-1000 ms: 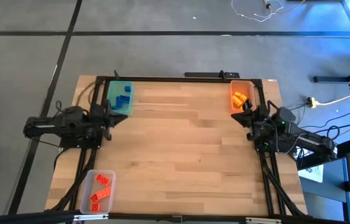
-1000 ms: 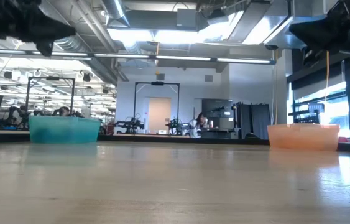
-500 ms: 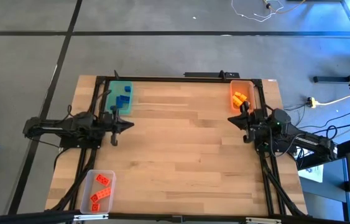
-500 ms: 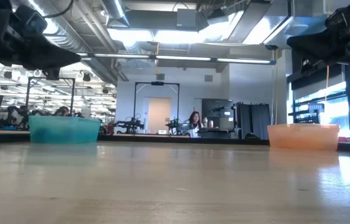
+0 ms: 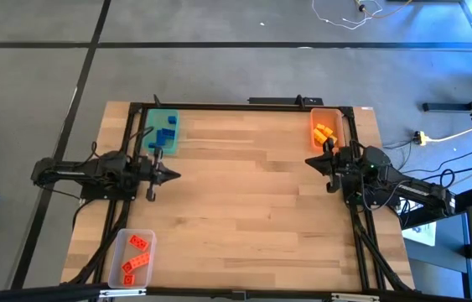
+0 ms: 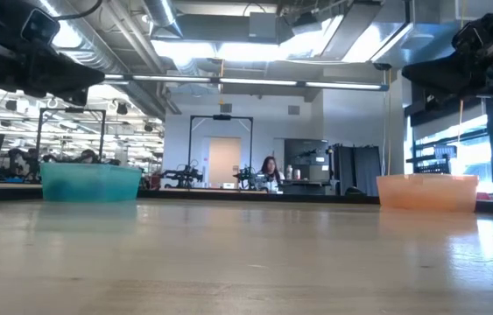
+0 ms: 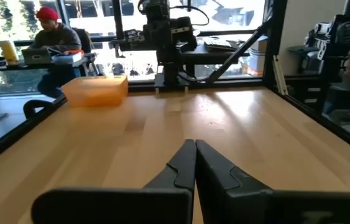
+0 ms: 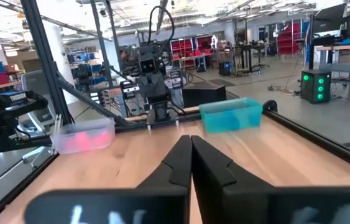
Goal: Sort & place blocks by color
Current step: Return to Home Position
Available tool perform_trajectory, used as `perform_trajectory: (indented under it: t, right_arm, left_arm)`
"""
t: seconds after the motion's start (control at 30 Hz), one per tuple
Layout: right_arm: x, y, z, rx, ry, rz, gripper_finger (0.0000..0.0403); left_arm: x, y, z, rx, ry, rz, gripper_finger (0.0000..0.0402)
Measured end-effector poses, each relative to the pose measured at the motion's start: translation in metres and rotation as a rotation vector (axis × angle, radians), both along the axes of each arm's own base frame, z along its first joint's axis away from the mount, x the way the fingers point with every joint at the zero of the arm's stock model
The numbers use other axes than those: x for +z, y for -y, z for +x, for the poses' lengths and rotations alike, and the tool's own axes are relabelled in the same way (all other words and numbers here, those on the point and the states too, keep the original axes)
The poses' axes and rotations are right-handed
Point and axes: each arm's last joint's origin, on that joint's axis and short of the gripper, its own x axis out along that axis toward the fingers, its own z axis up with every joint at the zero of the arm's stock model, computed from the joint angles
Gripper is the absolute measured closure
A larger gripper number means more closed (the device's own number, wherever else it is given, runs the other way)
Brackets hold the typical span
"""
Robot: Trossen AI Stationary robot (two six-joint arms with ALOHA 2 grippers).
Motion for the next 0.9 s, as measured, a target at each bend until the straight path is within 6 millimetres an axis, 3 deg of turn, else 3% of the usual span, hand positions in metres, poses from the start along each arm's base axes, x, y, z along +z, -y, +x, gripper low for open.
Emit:
perform_trajectory:
  t: [0.9]
  right_arm:
    - [0.0000, 0.0000, 0.0000, 0.001, -0.001, -0.003, 0.0391]
  left_arm:
    - [-0.0007, -0.0011, 0.0000, 0.035, -0.007, -0.022, 0.0401]
